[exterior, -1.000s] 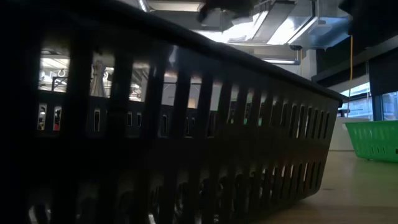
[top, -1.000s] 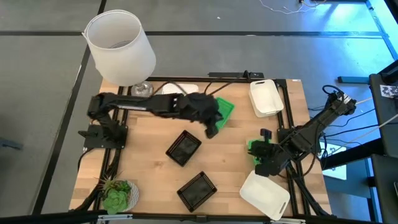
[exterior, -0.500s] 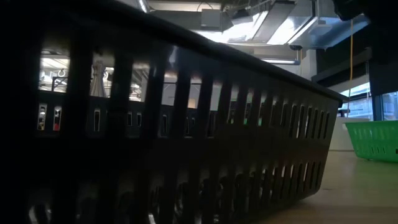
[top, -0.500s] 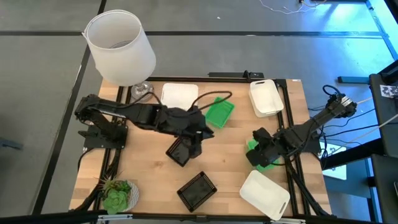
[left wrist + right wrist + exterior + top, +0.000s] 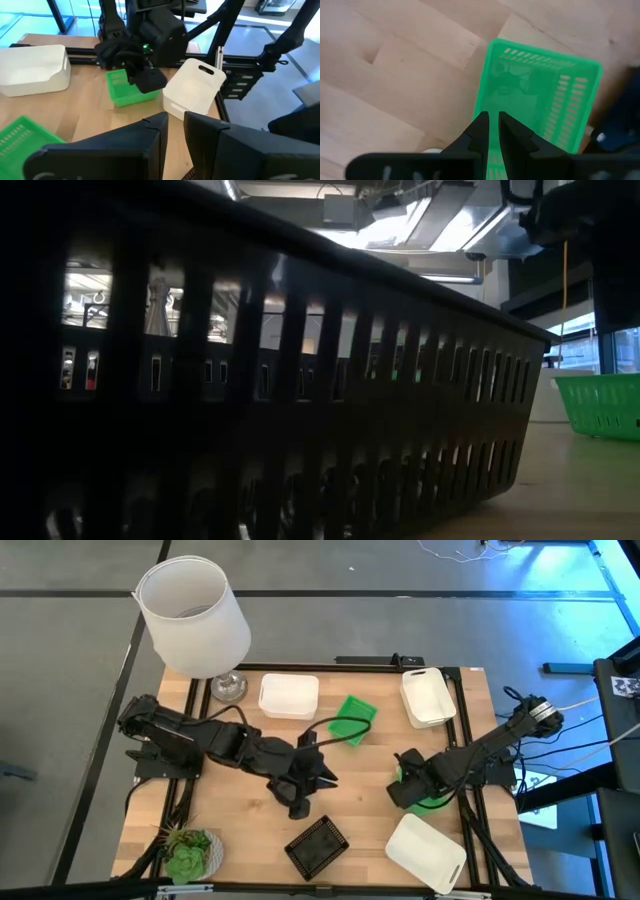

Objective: Stack baskets by color
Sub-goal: Stack the bottom green bin on the stacked green bins

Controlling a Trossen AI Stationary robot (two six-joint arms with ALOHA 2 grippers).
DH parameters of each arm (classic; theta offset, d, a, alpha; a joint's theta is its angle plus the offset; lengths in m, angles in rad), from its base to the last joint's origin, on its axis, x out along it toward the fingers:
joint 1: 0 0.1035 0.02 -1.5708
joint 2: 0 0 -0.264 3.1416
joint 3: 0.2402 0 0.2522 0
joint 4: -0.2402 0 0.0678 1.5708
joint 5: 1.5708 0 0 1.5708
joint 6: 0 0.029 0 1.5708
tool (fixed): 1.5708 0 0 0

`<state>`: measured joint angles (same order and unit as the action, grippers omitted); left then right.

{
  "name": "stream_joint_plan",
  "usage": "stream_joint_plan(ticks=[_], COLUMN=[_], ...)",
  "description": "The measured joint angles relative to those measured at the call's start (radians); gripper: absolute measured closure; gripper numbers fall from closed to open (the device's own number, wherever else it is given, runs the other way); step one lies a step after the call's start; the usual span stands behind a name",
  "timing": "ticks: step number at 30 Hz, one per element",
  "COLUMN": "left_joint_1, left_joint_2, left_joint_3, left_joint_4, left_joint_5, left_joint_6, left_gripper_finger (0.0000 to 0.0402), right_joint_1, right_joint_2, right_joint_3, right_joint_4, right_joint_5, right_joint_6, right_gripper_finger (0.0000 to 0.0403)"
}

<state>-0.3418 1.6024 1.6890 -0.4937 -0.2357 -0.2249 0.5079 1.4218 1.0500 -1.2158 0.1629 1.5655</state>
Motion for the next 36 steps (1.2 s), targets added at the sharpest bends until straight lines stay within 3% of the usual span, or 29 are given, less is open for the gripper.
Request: stream_joint_plan(ticks=[10, 16, 25, 32, 36], left_joint_1=[-0.011, -0.011, -0.011, -0.014, -0.014], left_joint_2=[0.000, 0.000, 0.000, 0.001, 0.001], left_joint_3=[0.000, 0.000, 0.000, 0.000, 0.000], left_joint_4=[0.000, -0.001, -0.008, -0.009, -0.009], left_joint_5=[-0.038, -0.037, -0.036, -0.036, -0.036], left_joint_6=[0.000, 0.001, 0.034, 0.035, 0.035], left_gripper_finger=[0.0346, 0.0346, 0.0345, 0.0345, 0.0345], right_joint_1=[-0.010, -0.009, -0.009, -0.009, -0.009], right_joint_2=[0.008, 0.011, 0.011, 0.011, 0.011], right_joint_3=[0.000, -0.024, -0.161, -0.247, -0.288], right_joint_4=[-0.008, 0.023, 0.264, 0.290, 0.309], right_joint_5=[0.061, -0.006, -0.078, -0.076, -0.070], right_joint_6=[-0.107, -0.104, -0.104, -0.104, -0.105], right_gripper_finger=[0.0397, 0.0352, 0.0278, 0.0269, 0.0289])
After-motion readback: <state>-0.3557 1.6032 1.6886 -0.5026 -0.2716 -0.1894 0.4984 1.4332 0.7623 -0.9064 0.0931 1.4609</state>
